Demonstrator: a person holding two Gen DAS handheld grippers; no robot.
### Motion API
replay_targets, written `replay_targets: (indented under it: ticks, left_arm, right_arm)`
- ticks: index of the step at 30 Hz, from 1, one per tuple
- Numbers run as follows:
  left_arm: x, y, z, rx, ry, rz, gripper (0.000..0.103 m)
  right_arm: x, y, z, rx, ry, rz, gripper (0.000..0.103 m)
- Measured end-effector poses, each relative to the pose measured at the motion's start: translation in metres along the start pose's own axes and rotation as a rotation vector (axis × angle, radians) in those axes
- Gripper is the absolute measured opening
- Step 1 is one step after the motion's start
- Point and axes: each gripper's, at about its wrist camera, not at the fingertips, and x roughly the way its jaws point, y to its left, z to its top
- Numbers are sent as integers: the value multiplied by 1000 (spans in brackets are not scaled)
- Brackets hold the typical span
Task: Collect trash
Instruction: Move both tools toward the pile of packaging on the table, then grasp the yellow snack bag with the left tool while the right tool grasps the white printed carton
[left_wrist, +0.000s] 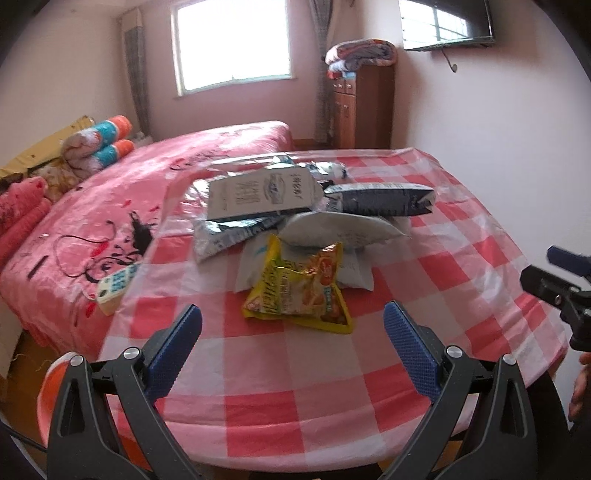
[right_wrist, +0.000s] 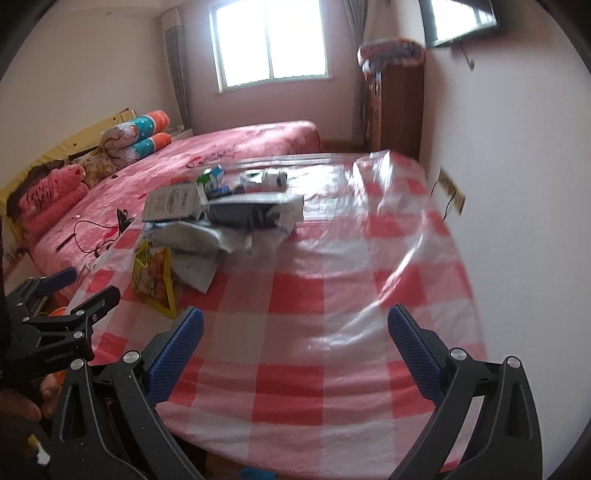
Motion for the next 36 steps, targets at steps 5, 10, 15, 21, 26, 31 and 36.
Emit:
replay_targets:
  ticks: [5, 10, 15, 21, 26, 31, 36]
  left_arm:
    - [15, 16, 0, -79, 31, -60, 99]
    - [33, 23, -3, -68, 55, -75, 99]
    - [49, 30, -3, -132, 98, -112, 99]
    - [65, 27, 3, -129, 104, -110, 99]
    - [74, 27, 6, -117, 105, -98, 99]
    - [83, 27, 6, -109, 119, -100, 98]
    - [90, 26, 7, -103, 129, -115, 88]
  right_arm:
    - [13, -7, -5, 28, 47, 14, 99]
    - [26, -10, -9, 52, 89, 41, 99]
    - [36, -13, -7, 68, 106, 55, 99]
    - [46, -19, 6, 105, 108, 97, 99]
    - [59, -16, 19, 111, 115, 146, 99]
    - [74, -14, 33, 136, 122, 209, 99]
    - [89, -9, 44, 172, 130, 287, 99]
